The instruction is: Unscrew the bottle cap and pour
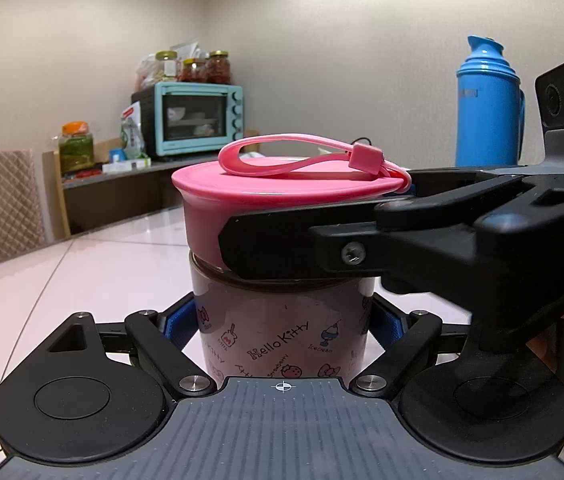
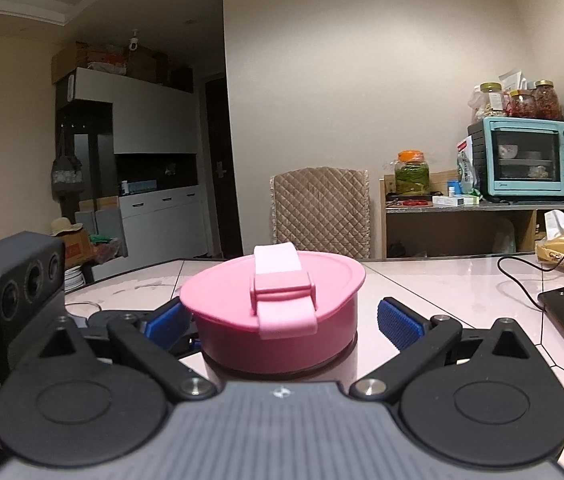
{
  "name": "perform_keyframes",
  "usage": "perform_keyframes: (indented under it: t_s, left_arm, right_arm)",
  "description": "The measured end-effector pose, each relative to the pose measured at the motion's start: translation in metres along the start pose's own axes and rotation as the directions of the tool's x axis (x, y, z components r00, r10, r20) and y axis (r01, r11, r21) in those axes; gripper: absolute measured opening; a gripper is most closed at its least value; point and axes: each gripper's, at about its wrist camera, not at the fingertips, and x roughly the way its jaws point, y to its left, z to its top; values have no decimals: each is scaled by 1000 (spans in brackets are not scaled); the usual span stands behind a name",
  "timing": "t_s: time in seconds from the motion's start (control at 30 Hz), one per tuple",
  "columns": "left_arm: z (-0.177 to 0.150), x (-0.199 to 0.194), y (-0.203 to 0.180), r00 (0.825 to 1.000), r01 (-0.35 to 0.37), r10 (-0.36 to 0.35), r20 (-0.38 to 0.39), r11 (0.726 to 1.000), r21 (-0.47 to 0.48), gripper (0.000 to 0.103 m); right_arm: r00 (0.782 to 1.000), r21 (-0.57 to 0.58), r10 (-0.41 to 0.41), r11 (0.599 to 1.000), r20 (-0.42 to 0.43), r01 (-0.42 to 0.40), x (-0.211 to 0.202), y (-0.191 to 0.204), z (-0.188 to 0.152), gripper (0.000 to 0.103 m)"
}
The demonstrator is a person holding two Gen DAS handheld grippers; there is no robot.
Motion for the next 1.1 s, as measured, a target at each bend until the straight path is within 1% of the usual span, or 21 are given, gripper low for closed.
perform_keyframes:
  t_s: [0.33, 0.4, 0.47, 0.53, 0.73, 0.93, 1.1]
  left_arm:
    - [0, 0, 0, 1000, 0, 0, 0, 1000, 0, 90]
    - [0, 0, 0, 1000, 0, 0, 0, 1000, 0, 90]
    - [0, 0, 0, 1000, 0, 0, 0, 1000, -1, 90]
    - [0, 0, -1, 1000, -1, 1, 0, 1000, 0, 90]
    - [0, 0, -1, 1000, -2, 2, -1, 1000, 0, 90]
    - [0, 0, -1, 1000, -2, 2, -1, 1000, 0, 90]
    - [0, 0, -1, 1000, -2, 2, 0, 1000, 0, 90]
  right_arm:
    - [999, -31, -46, 998, 9, 46, 3, 3, -4, 95]
    - [998, -33, -54, 998, 13, 54, 3, 4, -4, 91]
    - [999, -34, -53, 998, 7, 53, -1, 21, 1, 89]
    - [999, -34, -45, 998, 1, 45, 0, 22, 1, 86]
    - [999, -47, -49, 998, 5, 49, -2, 24, 1, 86]
    - [1000, -63, -22, 998, 1, 22, -4, 22, 1, 86]
    - [1000, -70, 24, 997, 1, -24, -6, 16, 1, 86]
